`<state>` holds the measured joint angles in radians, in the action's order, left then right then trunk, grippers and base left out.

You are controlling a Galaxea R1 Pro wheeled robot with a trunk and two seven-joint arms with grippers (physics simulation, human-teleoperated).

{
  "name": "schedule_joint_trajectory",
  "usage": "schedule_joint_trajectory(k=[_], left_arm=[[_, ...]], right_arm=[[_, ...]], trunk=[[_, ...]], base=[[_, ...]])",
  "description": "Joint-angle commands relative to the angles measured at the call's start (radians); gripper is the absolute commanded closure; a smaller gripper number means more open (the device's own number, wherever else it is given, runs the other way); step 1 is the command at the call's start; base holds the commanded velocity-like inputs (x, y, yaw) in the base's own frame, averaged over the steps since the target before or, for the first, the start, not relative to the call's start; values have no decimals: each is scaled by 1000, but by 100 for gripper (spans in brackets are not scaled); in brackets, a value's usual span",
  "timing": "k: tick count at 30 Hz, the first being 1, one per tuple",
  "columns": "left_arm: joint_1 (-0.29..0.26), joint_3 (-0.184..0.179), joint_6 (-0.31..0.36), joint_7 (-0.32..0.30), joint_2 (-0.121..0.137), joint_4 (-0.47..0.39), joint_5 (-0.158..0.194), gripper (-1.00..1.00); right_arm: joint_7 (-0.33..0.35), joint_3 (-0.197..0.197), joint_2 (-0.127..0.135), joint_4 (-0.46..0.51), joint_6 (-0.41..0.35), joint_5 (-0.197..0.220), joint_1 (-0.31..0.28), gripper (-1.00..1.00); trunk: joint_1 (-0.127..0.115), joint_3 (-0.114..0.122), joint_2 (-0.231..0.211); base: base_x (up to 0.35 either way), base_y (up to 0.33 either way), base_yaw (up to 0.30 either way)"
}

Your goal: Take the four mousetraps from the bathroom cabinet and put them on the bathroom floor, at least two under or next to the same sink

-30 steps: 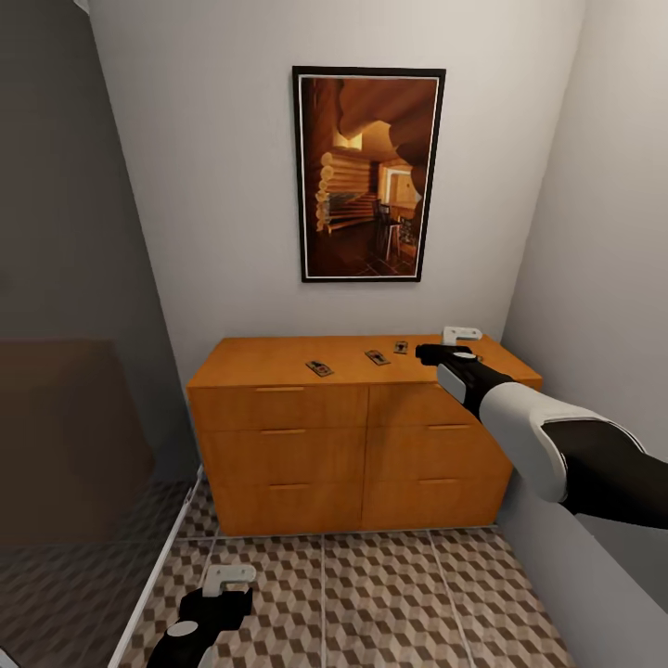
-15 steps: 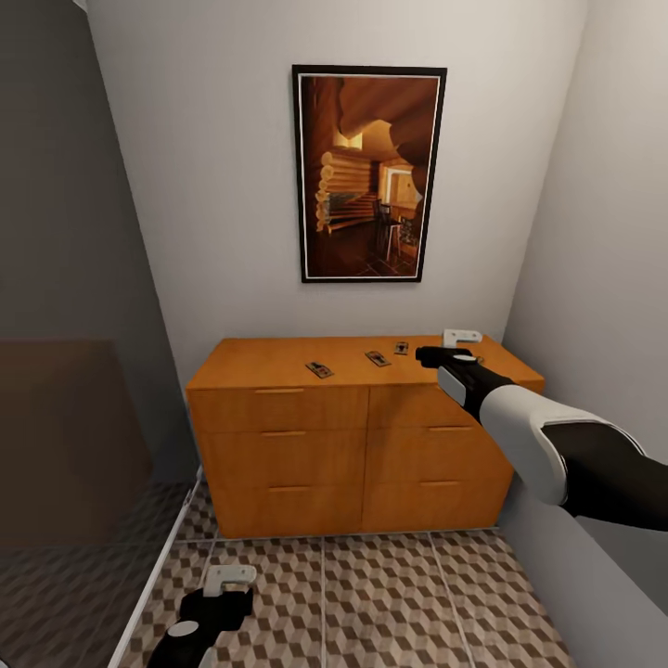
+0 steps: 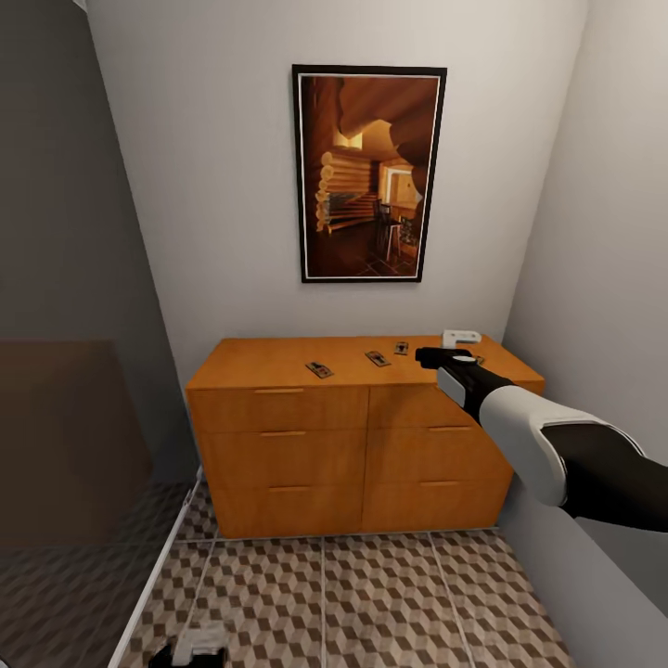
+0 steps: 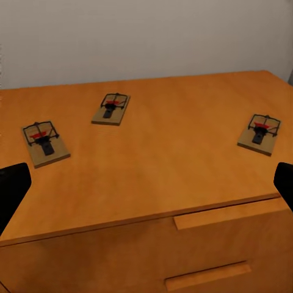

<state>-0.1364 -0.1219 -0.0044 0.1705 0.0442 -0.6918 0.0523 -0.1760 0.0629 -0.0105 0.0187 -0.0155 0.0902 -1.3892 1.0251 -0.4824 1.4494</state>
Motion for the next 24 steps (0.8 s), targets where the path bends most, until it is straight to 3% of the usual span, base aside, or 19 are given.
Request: schedule_joint_trajectory(k=[1, 2, 4, 7, 11, 14, 17, 24], left_arm=[[-1, -8, -51, 10, 5, 50, 5, -100], [0, -8, -144, 10, 12, 155, 4, -100], [0, -8, -231, 10, 17, 265, 2, -100], [0, -8, -434, 9, 35, 515, 1, -100], [0, -8, -620, 9, 54, 683, 4, -100], [0, -8, -706, 10, 71, 734, 5, -100], [1, -8, -741, 12, 79, 755, 6, -100], [2, -8, -761, 13, 83, 768, 7, -100]], right_arm=[[-3, 7, -1, 1, -2, 8, -1, -100], [-3, 8, -2, 1, -2, 6, -1, -100], [-3, 9, -2, 1, -1, 3, -1, -100], [-1, 10, -3, 3, -2, -7, -1, -100], [8, 11, -3, 7, -3, -12, -1, -100], [17, 11, -4, 8, -3, -13, -1, -100], [28, 11, -4, 7, -2, -13, -1, -100], [54, 12, -4, 7, -2, -15, -1, -100]], trunk=[[0, -1, 1], [0, -1, 1], [0, -1, 1], [0, -1, 1], [0, -1, 1], [0, -1, 1], [0, -1, 1], [0, -1, 1]], base=[[0, 0, 0], [0, 0, 0], [0, 0, 0], [0, 0, 0], [0, 0, 0], [0, 0, 0], [0, 0, 0], [0, 0, 0]])
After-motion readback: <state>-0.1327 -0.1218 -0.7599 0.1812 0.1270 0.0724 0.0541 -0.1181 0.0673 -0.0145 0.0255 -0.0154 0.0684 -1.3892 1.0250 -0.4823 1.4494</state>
